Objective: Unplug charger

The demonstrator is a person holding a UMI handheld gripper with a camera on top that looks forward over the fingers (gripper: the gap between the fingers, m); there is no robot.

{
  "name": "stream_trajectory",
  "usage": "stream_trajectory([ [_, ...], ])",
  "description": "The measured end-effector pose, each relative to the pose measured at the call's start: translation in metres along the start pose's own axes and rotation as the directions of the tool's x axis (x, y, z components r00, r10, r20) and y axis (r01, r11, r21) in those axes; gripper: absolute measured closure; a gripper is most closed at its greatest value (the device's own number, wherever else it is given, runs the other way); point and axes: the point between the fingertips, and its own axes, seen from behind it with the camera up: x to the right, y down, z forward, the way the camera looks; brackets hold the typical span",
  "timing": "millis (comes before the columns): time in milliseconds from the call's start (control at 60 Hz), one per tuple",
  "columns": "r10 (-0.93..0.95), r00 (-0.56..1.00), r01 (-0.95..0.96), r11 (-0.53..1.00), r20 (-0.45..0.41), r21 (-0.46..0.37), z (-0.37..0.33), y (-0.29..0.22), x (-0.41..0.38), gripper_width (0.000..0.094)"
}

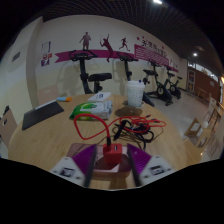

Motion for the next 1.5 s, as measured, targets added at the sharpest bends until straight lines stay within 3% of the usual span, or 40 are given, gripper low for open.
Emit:
stream_trajectory([
  [50, 0.000, 1.000, 0.000, 1.000, -0.016, -0.003, 0.006, 0.002, 0.002, 0.0660],
  [183, 0.040, 0.999, -0.040, 0.999, -0.012, -0.024, 0.002, -0.004, 0.004, 0.0754],
  [267, 0.054, 0.996, -0.045, 0.991, -0.065, 0.129, -0.019, -0.071, 0.029, 0.0761],
  [350, 0.139, 0.987, -0.129, 0.983, -0.074, 0.130, -0.038, -0.109, 0.060, 0.0760],
  [467, 0.117, 0.981, -0.112, 0.993, -0.155, 0.040, -0.028, -0.105, 0.117, 0.0761],
  [683, 0.039, 0.987, -0.089, 0.942, -0.158, -0.324, 0.013, -0.007, 0.160, 0.0738],
  [817, 0.021, 0.992, -0.072, 0.908, -0.127, -0.413, 0.021, 0.027, 0.156, 0.0598],
  [933, 0.018, 0.990, -0.067, 0.928, -0.137, -0.367, 0.003, 0.007, 0.161, 0.0058],
  [983, 0.027, 0.991, -0.070, 0.937, -0.131, -0.341, -0.017, -0.007, 0.160, 0.0106],
  [1050, 0.037, 0.990, -0.079, 0.948, -0.139, -0.308, -0.052, -0.027, 0.161, 0.0070],
  [1217, 0.036, 0.993, -0.060, 0.976, -0.114, -0.210, -0.175, -0.078, 0.149, 0.0083],
  [1367, 0.029, 0.995, -0.049, 0.979, -0.099, -0.200, -0.264, -0.077, 0.141, 0.0086],
  [1500, 0.009, 0.995, -0.028, 0.980, -0.100, -0.195, -0.298, -0.066, 0.143, 0.0083],
])
